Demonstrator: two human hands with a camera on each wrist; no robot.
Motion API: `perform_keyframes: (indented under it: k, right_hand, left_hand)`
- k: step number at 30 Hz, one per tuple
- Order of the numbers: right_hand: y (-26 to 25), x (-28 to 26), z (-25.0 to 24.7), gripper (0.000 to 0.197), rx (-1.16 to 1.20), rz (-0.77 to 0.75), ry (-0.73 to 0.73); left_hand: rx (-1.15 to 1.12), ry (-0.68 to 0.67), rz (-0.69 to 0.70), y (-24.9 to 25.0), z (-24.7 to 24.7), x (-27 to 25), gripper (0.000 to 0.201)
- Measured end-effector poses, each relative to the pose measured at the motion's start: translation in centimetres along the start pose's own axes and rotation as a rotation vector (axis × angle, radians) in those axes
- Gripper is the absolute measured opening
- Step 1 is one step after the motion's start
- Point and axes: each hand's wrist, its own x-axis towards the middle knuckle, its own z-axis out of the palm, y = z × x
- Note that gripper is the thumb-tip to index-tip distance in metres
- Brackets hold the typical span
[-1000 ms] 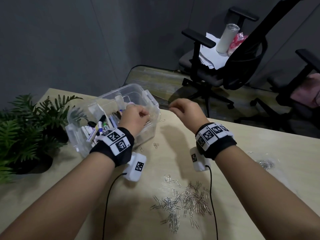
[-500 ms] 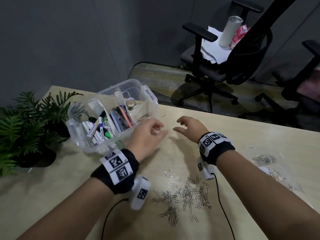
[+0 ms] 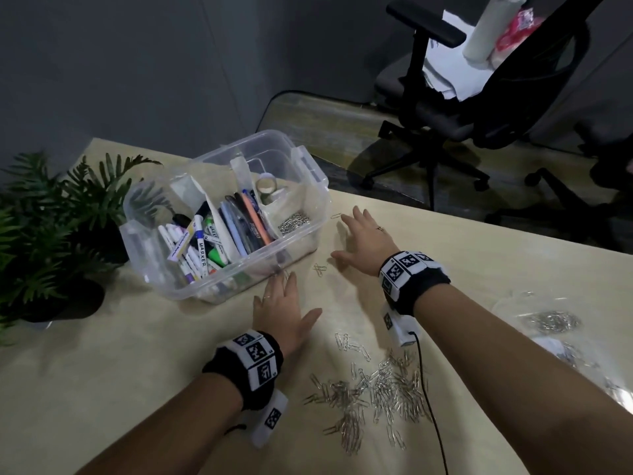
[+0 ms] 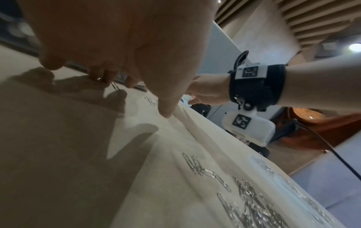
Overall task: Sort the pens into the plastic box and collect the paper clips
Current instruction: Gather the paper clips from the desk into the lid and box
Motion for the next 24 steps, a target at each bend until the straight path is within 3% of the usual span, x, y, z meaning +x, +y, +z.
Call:
perform_keyframes:
  k: [5, 10, 17, 21, 24]
  right_hand:
    - [-0.2, 2.2, 0.5, 0.08, -0.041, -0.048, -0.028]
    - [0.0, 3.1, 1.9, 0.085, -0.081, -0.117, -0.081]
    - [-0.4, -2.2, 2.3, 0.071, -0.043, -0.279, -0.2]
    - [-0.3, -4.4, 2.6, 0.056, 0.152, -0.281, -0.155]
    - [-0.8, -4.6, 3.5, 0.064, 0.134, -0.303, -0.148]
  left_hand:
    - [0.067, 0.046, 0.042, -0.4, 0.2, 0.3, 0.074]
    - [0.089, 0.047, 0.099, -0.5, -0.6, 0.4, 0.073]
    - [-0.006, 0.046, 0.335, -0.6, -0.7, -1.1, 0.061]
    - [-0.137, 0.12, 0.31, -1.5, -0.4, -2.2, 0.05]
    - [-0.047, 0.063, 0.227, -2.0, -0.1, -2.7, 0.062]
